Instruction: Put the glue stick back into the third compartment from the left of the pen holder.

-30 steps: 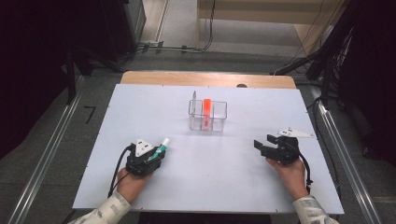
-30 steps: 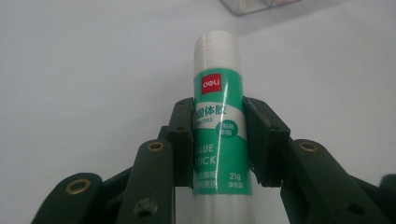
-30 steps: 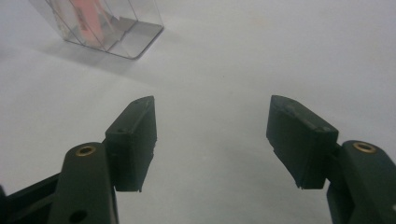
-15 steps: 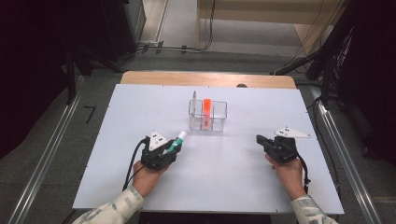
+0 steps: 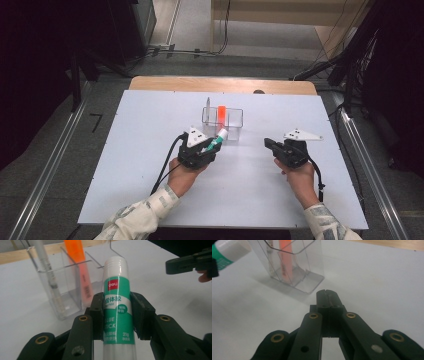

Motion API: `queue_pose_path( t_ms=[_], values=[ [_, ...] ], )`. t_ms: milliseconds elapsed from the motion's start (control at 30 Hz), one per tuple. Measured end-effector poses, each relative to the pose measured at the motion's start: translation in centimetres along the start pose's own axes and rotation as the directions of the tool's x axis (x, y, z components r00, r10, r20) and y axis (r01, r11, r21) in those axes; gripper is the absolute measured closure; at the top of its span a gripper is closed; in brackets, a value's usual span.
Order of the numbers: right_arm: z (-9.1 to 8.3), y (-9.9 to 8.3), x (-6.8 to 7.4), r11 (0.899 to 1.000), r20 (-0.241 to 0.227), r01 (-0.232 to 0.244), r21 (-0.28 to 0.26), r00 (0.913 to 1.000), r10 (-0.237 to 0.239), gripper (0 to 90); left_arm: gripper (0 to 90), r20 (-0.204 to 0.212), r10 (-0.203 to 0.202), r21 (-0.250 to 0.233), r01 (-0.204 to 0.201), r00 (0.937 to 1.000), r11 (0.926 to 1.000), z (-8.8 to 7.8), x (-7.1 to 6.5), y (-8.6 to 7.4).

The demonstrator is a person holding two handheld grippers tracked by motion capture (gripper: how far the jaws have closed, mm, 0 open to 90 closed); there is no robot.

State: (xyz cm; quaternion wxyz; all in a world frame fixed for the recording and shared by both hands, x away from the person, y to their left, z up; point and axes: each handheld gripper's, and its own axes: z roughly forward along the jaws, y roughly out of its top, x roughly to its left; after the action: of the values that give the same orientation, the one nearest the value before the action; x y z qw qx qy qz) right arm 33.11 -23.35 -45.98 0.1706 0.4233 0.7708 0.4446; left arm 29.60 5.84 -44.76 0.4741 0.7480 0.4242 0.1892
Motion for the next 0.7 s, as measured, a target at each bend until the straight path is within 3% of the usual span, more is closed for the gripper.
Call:
queue_pose_path(
  t_ms=[200,533,700],
  values=[
    [1.2,0.8,0.8,1.0,-0.017,0.006,-0.003,0.9998,-0.007,88.0,65.5,0.005,0.01,0.004,-0.01,0.9999,0.9999,1.1,-0.6,0.9],
    [3.0,1.5,1.9,1.0,-0.038,0.019,0.009,0.9991,-0.019,88.0,65.5,0.004,0.012,-0.006,-0.012,0.9999,0.9999,2.0,-0.6,1.1],
    [3.8,1.8,2.6,1.0,-0.057,0.027,0.015,0.998,-0.026,88.0,65.5,0.022,0.014,-0.007,-0.014,0.9996,0.9999,2.3,-0.9,1.2]
  ],
)
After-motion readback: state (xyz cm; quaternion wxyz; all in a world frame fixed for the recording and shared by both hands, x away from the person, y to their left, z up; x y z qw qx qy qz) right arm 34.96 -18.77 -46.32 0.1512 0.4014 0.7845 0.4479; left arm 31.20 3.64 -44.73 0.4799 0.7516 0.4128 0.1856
